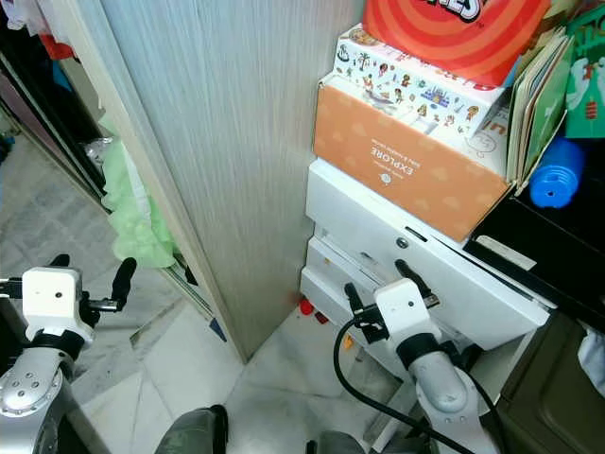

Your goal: Clean up the room

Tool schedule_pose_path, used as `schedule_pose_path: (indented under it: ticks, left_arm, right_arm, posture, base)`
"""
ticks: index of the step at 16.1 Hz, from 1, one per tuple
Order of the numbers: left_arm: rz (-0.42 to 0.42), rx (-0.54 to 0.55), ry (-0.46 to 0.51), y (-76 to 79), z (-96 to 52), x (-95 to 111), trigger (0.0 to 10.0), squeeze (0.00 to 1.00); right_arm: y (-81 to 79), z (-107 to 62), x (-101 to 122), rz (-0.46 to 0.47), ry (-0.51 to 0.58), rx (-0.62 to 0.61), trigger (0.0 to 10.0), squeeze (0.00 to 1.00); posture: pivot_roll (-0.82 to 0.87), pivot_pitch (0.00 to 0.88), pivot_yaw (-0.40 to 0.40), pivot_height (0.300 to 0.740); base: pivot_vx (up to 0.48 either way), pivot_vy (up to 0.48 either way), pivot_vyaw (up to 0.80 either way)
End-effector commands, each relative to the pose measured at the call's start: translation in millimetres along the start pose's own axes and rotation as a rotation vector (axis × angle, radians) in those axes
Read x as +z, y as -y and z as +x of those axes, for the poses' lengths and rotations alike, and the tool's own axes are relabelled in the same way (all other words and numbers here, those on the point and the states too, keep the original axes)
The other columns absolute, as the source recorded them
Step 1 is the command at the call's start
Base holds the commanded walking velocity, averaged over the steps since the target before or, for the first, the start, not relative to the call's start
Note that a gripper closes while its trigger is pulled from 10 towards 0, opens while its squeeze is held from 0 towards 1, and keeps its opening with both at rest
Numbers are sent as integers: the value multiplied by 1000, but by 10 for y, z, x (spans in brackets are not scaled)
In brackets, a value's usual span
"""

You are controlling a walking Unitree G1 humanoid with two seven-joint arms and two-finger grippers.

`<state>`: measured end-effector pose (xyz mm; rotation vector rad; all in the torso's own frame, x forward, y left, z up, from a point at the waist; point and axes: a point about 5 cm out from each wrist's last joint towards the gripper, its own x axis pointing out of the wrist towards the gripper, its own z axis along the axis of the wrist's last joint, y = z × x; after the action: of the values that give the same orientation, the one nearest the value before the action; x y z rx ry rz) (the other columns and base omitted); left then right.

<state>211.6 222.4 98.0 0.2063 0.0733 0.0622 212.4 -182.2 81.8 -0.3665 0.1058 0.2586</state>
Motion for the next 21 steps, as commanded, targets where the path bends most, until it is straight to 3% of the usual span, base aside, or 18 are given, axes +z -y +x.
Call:
schedule_pose_path:
  ticks: [1, 4, 9, 13, 14, 18, 21]
  left_arm:
    - [-1, -20, -21, 24, 1, -34, 10000, 0]
    - [3, -25, -24, 38, 14, -44, 10000, 0]
    - [-12, -46, -18, 96, 59, -29, 10000, 0]
    - [-44, -145, -48, 198, 9, -72, 10000, 0]
    - [-37, -167, -53, 226, -15, -89, 10000, 0]
    - [-28, -215, -58, 286, -40, -114, 10000, 0]
    - [-27, -220, -54, 292, -44, -113, 10000, 0]
  right_arm:
    - [7, -1, -19, -4, -11, 3, 10000, 0]
    - [7, 11, -5, -5, 2, -1, 10000, 0]
    - [7, 44, 43, -11, 21, -6, 10000, 0]
    - [27, 1, 35, 5, 3, 21, 10000, 0]
    - [22, -16, 11, 13, -16, 54, 10000, 0]
    - [-145, -146, -205, 58, -177, 390, 10000, 0]
    - [-154, -162, -211, 62, -193, 435, 10000, 0]
  posture:
    - [0, 135, -38, 740]
    - [0, 135, -36, 740]
    - [-8, 130, -31, 740]
    - [-8, 130, -31, 740]
    - [-9, 130, -31, 740]
    - [-11, 130, -35, 740]
    - [-11, 130, -37, 740]
  base:
    - [0, 0, 0]
    - [0, 0, 0]
    - [0, 0, 800]
    - [0, 0, 800]
    - [0, 0, 800]
    - [0, 0, 278]
    - [0, 0, 0]
